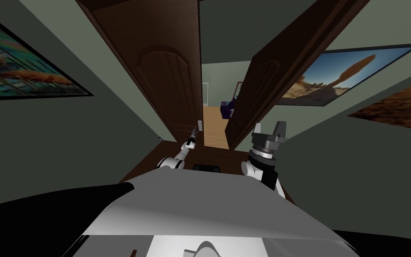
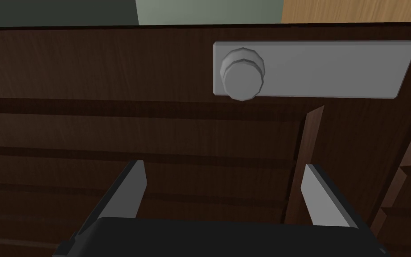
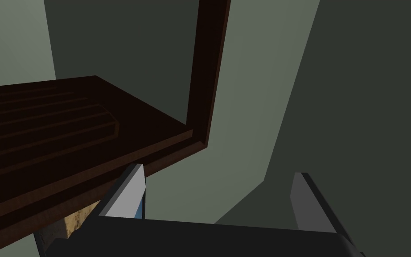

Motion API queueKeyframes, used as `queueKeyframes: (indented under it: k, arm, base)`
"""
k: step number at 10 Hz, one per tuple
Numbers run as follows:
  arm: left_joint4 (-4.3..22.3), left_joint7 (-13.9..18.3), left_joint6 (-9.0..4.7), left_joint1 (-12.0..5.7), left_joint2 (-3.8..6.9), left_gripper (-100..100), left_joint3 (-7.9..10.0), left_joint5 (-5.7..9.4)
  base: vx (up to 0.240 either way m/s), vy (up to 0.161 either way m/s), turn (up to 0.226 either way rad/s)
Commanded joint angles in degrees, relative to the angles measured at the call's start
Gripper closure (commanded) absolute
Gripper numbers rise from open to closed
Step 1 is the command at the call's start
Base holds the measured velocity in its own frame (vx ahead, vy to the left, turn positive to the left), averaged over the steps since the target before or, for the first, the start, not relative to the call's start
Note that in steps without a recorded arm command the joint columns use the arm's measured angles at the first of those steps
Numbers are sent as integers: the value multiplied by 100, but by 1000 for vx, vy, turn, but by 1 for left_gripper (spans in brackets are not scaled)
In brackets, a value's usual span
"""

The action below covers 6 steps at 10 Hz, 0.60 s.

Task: Push the door open

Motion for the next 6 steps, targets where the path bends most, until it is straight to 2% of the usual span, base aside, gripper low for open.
queueKeyframes:
  k: [1,3,4,6]
  arm:
    - [176,-24,15,-104,-23,-100,8,18]
    - [391,-41,25,-229,-43,-100,13,41]
    - [332,-30,20,-191,-34,-100,8,34]
    - [364,-40,12,-200,3,-100,32,44]
  base:
    - [107,17,-16]
    - [85,10,-17]
    - [33,5,-4]
    - [173,-10,-26]
